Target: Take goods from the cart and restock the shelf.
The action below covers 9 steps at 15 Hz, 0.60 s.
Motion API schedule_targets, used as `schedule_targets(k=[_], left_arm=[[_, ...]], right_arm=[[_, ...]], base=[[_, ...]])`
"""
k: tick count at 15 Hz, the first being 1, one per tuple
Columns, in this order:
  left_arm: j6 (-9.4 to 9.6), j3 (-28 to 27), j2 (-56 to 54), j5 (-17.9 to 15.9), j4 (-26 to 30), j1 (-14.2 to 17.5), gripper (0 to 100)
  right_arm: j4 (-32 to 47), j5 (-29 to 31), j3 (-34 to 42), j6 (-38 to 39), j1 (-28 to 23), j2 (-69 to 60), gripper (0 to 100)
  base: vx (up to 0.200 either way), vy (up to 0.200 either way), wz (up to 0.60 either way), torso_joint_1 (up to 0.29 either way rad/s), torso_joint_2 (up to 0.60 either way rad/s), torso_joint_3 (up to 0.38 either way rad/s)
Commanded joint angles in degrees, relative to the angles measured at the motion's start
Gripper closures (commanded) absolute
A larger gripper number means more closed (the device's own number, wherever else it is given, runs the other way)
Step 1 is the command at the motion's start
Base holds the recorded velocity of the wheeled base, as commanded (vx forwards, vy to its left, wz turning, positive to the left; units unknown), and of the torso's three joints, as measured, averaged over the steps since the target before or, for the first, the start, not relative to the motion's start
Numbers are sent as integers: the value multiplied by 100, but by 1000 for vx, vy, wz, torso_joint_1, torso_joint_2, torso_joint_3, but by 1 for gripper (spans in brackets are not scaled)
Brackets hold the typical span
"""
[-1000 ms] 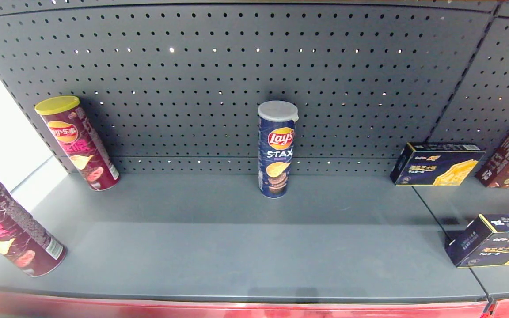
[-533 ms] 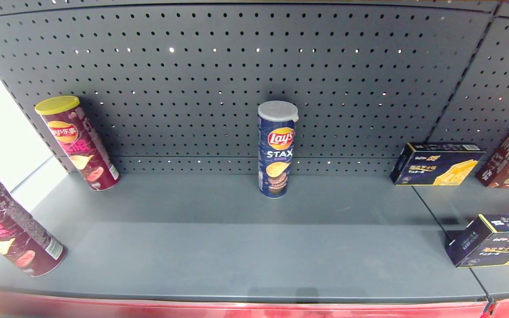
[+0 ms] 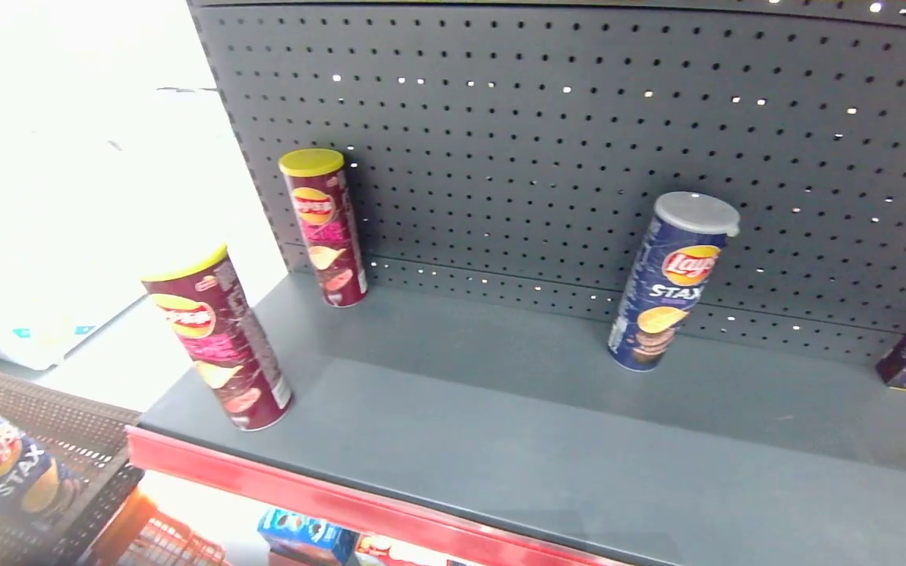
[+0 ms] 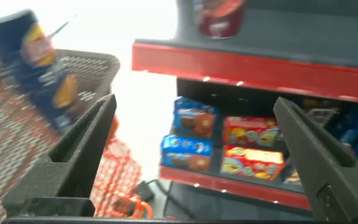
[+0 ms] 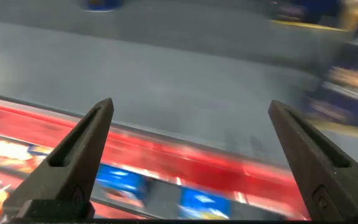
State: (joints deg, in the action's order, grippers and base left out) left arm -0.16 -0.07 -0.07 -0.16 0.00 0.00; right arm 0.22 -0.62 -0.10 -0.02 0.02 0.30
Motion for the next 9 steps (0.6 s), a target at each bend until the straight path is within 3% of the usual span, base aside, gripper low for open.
schedule_targets(k=[1, 9], left_arm=[[-2, -1, 7, -2, 0, -9, 0], [-2, -1, 7, 7, 0, -9, 0]], right_arm=[[-4, 1, 1, 2, 6, 5, 0], [-4, 1, 1, 2, -2, 5, 0]], base=[[0, 0, 0, 0, 0, 0], [0, 0, 0, 0, 0, 0]])
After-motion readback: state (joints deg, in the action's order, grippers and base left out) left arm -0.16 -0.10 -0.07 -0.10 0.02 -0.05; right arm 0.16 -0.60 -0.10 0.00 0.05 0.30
